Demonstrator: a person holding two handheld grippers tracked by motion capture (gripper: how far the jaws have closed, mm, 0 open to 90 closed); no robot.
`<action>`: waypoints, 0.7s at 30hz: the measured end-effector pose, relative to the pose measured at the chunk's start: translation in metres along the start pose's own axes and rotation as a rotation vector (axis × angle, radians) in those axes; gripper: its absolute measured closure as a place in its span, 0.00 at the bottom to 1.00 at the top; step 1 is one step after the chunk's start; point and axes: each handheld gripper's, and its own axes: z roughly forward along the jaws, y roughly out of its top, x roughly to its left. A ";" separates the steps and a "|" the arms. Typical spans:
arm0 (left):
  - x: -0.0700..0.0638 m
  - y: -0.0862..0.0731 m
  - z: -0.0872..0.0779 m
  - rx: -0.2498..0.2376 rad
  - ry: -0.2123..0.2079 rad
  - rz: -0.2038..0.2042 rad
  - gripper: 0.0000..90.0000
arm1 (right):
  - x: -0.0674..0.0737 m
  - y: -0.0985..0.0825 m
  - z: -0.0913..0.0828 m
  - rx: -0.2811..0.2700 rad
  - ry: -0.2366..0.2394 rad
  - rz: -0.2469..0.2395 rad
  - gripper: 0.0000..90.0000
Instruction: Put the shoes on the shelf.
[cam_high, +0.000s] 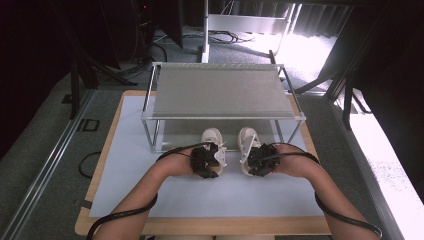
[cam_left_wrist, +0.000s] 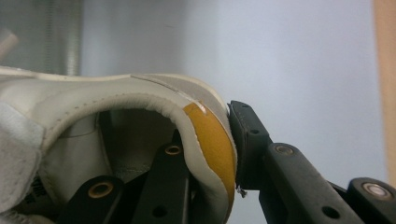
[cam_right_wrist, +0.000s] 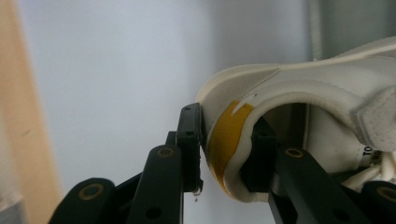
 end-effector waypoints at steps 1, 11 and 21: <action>0.003 0.000 0.001 -0.006 0.003 0.003 0.87 | -0.003 0.002 0.002 -0.010 -0.027 0.000 0.80; 0.039 0.011 0.010 -0.070 0.006 -0.029 0.87 | -0.029 0.005 0.016 -0.027 -0.079 0.013 0.80; 0.060 0.017 0.024 -0.035 0.008 0.024 0.87 | -0.044 0.005 0.030 -0.041 -0.105 0.069 0.79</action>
